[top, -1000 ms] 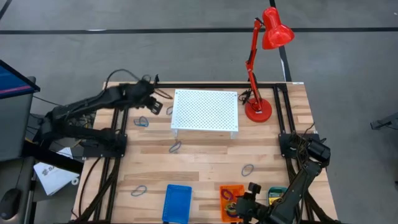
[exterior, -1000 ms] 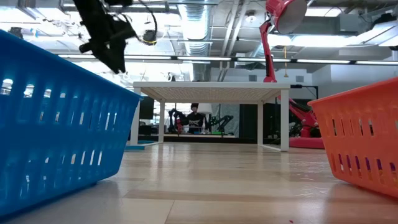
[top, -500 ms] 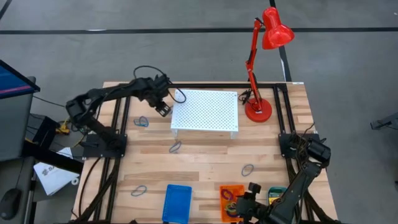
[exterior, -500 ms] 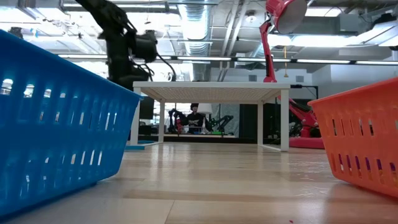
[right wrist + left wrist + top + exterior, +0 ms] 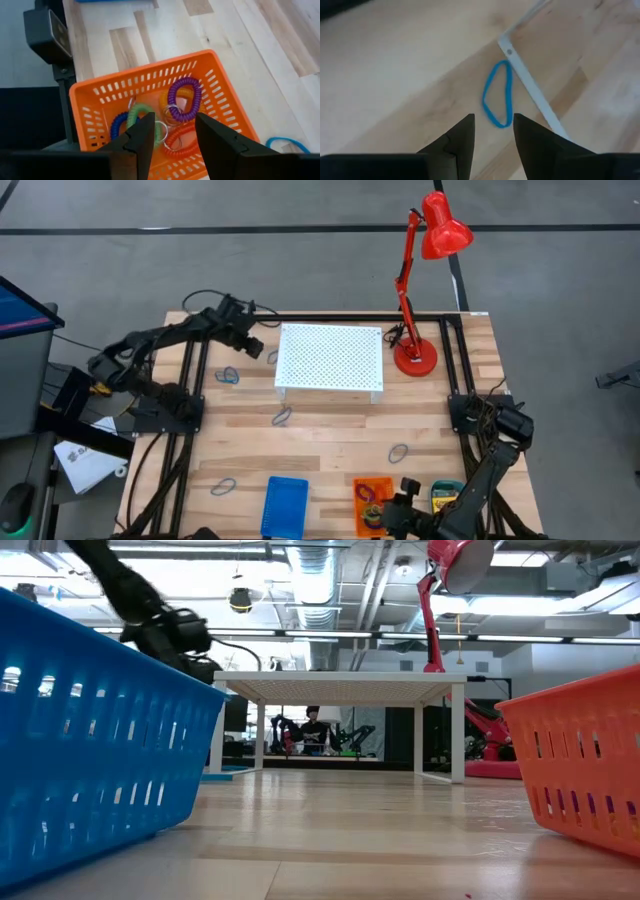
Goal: Pick & Place Office Desk Supplies
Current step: Put the blue rubber band into the blue bin
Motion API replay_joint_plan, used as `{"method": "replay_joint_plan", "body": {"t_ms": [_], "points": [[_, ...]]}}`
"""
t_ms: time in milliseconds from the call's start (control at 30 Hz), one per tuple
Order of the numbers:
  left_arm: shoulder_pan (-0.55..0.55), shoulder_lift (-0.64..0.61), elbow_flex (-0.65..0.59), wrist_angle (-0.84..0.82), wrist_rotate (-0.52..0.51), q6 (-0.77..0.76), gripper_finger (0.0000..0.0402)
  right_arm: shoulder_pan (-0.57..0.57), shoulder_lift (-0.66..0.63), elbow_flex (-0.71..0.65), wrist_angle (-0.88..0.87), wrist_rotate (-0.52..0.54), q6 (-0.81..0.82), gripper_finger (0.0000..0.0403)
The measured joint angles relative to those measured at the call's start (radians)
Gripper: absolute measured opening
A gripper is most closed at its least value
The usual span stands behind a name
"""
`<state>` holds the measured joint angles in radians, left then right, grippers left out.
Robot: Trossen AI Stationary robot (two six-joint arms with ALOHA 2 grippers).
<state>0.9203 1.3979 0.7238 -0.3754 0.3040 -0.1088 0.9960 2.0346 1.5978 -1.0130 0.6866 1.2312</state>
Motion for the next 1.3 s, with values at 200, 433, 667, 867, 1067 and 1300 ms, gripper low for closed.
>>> {"method": "replay_joint_plan", "body": {"t_ms": [200,433,667,867,1067,1300], "points": [[0.022,-0.024,-0.132,0.124,0.02,-0.007,0.013,-0.021,0.0,0.001,0.002,0.0,-0.03,0.0137],[-0.027,0.007,-0.182,0.322,0.022,-0.063,0.013,-0.039,0.0,0.001,0.0,-0.007,-0.077,0.0139],[-0.049,0.09,-0.183,0.345,0.015,-0.1,0.013,-0.028,0.0,0.001,0.001,-0.01,-0.077,0.0139],[-0.077,0.171,-0.183,0.44,0.011,-0.113,0.013,-0.02,0.0,0.001,0.004,-0.009,-0.07,0.0136],[-0.082,0.209,-0.18,0.484,0.016,-0.128,0.0129,-0.021,0.0,0.001,0.004,-0.009,-0.071,0.0136],[-0.115,0.214,-0.179,0.48,-0.058,-0.135,0.0102,-0.021,0.0,0.001,0.004,-0.009,-0.07,0.0136]]}}
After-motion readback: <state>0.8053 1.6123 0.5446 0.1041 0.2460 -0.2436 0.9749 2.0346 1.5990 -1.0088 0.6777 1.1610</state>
